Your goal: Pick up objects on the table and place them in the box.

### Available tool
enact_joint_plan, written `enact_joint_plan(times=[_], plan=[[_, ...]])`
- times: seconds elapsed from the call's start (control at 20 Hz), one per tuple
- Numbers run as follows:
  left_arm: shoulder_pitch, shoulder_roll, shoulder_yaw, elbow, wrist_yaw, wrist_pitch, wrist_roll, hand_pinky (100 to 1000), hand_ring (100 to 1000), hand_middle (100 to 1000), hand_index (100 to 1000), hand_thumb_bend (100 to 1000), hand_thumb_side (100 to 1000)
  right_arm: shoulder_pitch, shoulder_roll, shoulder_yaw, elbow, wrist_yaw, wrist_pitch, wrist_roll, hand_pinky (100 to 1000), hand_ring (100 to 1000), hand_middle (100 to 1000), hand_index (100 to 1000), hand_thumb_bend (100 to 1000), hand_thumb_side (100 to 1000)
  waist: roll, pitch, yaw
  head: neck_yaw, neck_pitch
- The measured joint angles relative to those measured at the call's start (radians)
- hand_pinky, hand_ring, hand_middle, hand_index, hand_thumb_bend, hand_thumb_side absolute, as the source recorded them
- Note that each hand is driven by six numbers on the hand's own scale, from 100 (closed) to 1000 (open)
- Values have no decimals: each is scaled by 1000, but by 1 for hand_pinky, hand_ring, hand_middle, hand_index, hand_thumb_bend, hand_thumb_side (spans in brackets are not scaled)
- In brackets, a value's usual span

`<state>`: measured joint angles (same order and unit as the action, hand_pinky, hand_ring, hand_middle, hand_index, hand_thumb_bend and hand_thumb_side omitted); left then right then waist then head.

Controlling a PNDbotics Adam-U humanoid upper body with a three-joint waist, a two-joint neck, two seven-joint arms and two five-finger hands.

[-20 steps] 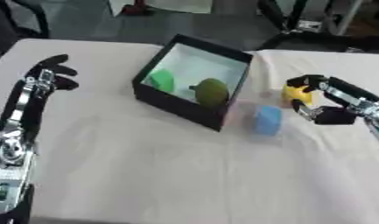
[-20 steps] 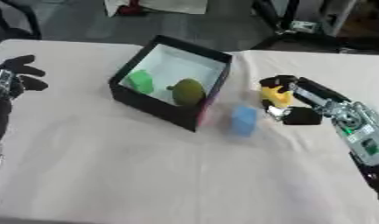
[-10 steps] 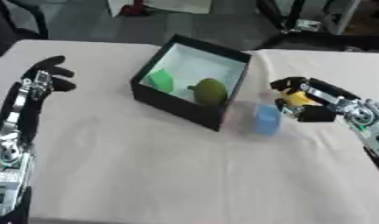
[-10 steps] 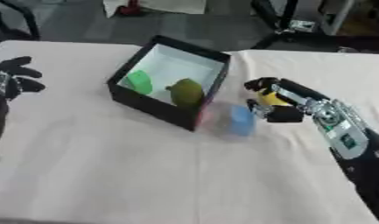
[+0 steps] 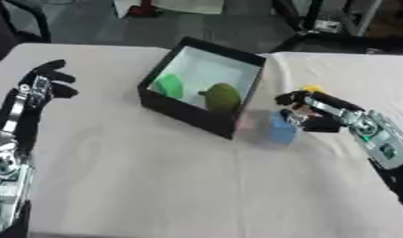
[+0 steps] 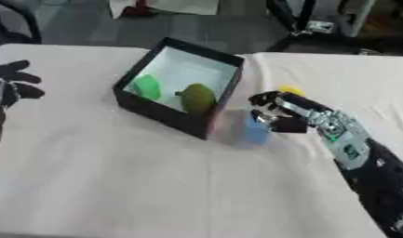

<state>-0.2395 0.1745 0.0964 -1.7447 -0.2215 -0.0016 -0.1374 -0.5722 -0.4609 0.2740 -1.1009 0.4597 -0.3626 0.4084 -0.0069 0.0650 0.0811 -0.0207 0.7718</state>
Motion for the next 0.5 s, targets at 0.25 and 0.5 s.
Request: enact_joint_plan(times=[0.25, 0.5], plan=[[0, 0, 0, 0, -4, 1, -2, 689, 582, 617, 861, 100, 994, 0, 0, 10, 0, 10, -14, 25, 844, 883, 832, 931, 100, 948, 0, 0, 0, -1, 0], [0, 0, 0, 0, -7, 1, -3, 687, 583, 617, 861, 100, 995, 0, 0, 17, -6, 35, -33, 67, 852, 890, 839, 938, 100, 958, 0, 0, 0, -2, 0]])
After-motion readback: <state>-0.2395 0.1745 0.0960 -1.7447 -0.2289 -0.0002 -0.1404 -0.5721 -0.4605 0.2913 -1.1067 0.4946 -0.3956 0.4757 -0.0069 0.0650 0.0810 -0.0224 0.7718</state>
